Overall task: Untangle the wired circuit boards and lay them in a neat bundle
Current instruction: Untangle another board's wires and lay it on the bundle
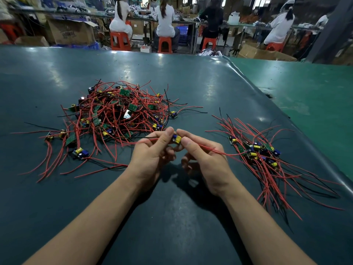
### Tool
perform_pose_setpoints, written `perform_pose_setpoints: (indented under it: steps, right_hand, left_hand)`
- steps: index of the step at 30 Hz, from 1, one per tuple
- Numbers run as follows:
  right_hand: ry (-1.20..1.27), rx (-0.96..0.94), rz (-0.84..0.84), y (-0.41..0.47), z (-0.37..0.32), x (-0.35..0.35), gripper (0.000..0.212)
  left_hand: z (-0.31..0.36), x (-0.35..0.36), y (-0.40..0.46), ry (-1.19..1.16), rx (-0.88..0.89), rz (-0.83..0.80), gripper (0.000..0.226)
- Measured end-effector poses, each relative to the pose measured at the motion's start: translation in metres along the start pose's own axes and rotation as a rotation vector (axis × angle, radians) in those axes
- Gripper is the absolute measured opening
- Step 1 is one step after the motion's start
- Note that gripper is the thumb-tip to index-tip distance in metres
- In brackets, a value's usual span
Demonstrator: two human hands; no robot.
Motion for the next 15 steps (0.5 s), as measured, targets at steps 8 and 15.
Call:
perform_pose_setpoints:
  steps: [8,15]
  right_hand:
    - [0.134,0.089,0.152,0.007,0.003,-0.007,0.013]
    - [0.198,0.157,0.222,0.009,0.004,-0.011,0.013]
  left_hand:
    - [-0.006,-0.004,0.0,0.098,0.129,-0.029,0.032]
    - [-0.009,-0.002,0.001,0.072,0.079,-0.039,0.022]
Point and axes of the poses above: each hand's wrist, its own y-axis towards the middle knuckle, its own x-axis out of the palm, z = x × y, the point moved 2 cm from there along y, towards the middle knuckle, and after that the axes turned 2 degrees about -x, right-handed, at the moved point
